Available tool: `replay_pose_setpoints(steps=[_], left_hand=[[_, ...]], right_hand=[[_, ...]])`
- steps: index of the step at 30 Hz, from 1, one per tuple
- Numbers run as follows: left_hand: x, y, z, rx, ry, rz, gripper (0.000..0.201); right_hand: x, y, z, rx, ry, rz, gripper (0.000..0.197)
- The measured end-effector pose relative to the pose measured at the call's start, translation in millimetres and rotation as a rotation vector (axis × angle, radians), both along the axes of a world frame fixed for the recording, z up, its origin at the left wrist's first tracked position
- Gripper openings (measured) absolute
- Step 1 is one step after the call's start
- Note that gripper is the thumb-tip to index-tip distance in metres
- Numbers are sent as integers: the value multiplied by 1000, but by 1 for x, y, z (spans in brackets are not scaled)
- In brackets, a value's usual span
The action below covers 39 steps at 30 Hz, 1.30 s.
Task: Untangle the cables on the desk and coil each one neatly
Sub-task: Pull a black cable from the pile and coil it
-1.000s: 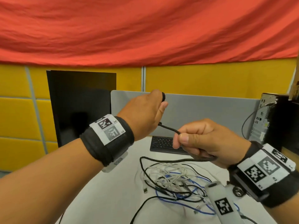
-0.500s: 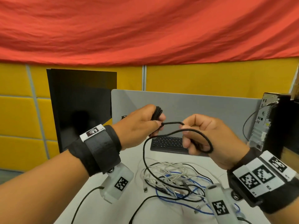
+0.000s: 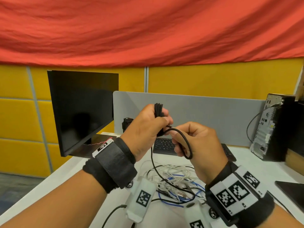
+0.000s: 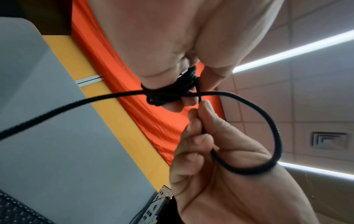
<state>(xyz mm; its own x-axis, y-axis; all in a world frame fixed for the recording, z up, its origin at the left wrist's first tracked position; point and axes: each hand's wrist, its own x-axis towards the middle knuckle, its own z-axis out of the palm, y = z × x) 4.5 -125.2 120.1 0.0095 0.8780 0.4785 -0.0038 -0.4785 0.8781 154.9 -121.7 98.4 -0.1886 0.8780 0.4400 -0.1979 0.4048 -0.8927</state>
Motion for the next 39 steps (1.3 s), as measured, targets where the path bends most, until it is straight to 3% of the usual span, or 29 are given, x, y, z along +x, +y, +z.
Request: replay_pose_setpoints(steps=[6,11,15,19,22,25,30,32,35,37,39], left_hand=[[1,-3,-13,-84,10,-87,38],[1,1,-9,-49,-5,-97,39],[-5,7,-11,23,219,7,31],[-16,11,-14,125,555,141,20],[-14,9,-16,268,773,191,14],[-9,6,-13,345,856,214,10],[-4,3,-7,304,843,167,11],[-2,0,-3,192,728,120,30],[-2,-5,4,80,593,36,67],[-4,-8,6,93,584,8,70],[-6,-9,5,121,639,10,67]], right_hand=[[-5,-5,-11,-45,-177,76,16],[-5,-4,-15,-43,-26,29,14],[-3,-3,-13,-12,-103,24,8],[16,8,8,99,-62,-117,4],[17,14,22,195,-271,-142,7],[11,16,28,200,-422,-146,13],[11,16,27,113,-271,-78,19],[11,15,24,77,-164,-22,21],[14,12,19,-110,106,181,23],[21,13,20,-233,215,377,28],[30,14,24,-261,164,559,32]])
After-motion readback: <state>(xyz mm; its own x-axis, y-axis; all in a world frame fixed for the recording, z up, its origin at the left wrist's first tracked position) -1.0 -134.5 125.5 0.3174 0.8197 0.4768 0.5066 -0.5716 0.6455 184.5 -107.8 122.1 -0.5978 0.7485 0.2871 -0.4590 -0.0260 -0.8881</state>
